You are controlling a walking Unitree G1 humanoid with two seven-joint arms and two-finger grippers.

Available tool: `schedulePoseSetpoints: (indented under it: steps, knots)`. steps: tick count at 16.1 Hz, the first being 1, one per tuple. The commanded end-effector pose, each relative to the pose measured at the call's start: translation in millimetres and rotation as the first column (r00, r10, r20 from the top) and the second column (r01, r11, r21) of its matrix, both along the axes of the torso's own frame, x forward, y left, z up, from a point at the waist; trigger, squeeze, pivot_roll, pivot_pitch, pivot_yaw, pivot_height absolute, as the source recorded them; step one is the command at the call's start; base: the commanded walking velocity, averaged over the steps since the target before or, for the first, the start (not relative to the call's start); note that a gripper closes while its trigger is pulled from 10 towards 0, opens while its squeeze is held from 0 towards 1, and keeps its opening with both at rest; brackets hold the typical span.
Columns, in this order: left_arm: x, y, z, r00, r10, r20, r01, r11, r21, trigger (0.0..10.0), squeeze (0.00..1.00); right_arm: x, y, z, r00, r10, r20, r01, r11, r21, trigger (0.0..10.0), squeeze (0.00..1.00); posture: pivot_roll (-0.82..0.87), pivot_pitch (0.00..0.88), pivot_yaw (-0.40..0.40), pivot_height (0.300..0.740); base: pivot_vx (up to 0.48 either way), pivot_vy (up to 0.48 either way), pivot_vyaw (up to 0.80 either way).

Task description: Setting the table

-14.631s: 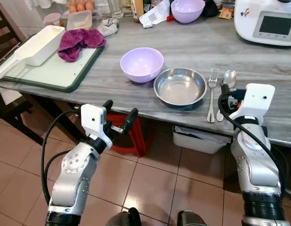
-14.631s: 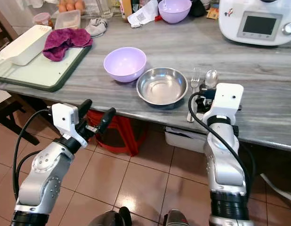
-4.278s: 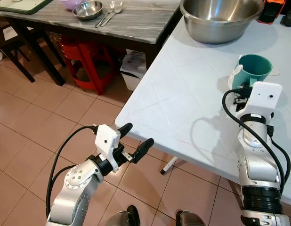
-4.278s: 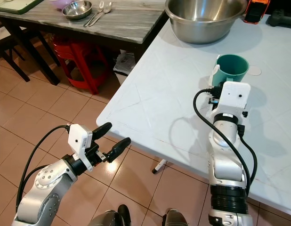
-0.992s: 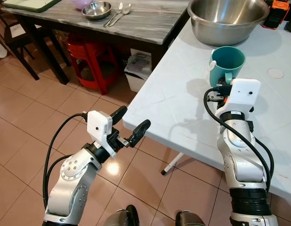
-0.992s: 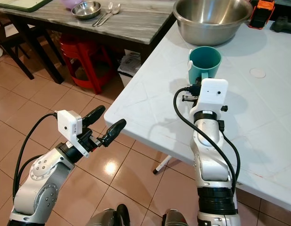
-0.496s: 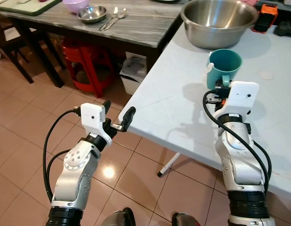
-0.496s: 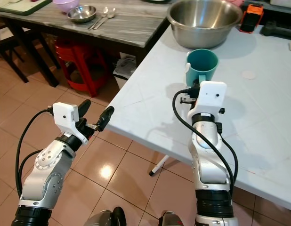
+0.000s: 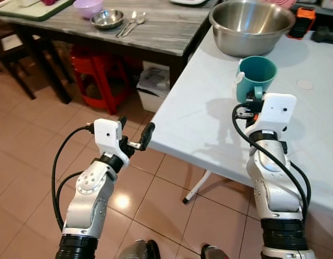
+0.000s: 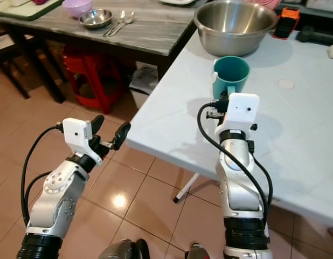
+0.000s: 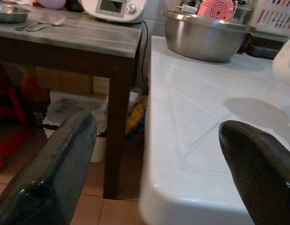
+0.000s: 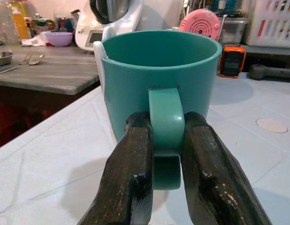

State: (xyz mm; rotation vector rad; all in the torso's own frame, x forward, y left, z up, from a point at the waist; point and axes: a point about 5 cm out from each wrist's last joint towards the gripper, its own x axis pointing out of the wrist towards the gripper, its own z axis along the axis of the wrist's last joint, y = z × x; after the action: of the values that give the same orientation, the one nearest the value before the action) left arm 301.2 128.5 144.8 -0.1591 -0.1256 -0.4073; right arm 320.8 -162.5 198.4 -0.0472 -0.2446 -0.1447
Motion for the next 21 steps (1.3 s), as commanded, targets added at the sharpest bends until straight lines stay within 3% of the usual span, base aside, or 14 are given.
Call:
schedulePoseSetpoints:
  steps: [1,6,16,18,21]
  knots:
    - [1.0,4.9,-1.0,1.0,0.021,0.001,-0.021,1.0,0.01,10.0,0.0,-2.2,3.4,4.2,1.0,0.012,0.028,-0.012,1.0,-0.001,10.0,0.0,-0.16,0.143,0.071,0.74,0.0,0.461,-0.53]
    - [0.9,2.8,-1.4,1.0,0.015,0.005,-0.015,1.0,0.006,10.0,0.0,-1.6,3.1,4.6,0.999,0.011,0.032,-0.011,1.0,-0.005,10.0,0.0,-0.16,0.137,0.069,0.74,0.0,0.475,-0.51]
    - [5.0,-4.3,3.4,0.999,0.023,0.024,-0.023,1.0,-0.006,10.0,0.0,-4.2,5.3,2.7,0.999,0.017,0.04,-0.016,1.0,-0.023,10.0,0.0,-0.15,0.138,0.074,0.74,0.0,0.48,0.0]
    - [4.8,-4.1,6.2,0.998,0.022,0.055,-0.022,1.0,0.012,10.0,0.0,-4.3,5.3,2.2,0.999,0.016,0.041,-0.015,1.0,-0.027,10.0,0.0,-0.15,0.139,0.075,0.74,0.0,0.0,0.0]
    - [1.7,-0.9,5.3,0.999,0.013,0.04,-0.012,1.0,-0.024,10.0,0.0,-5.3,5.1,1.6,0.999,0.017,0.041,-0.015,0.999,-0.036,10.0,0.0,-0.15,0.141,0.075,0.74,0.0,0.0,0.0]
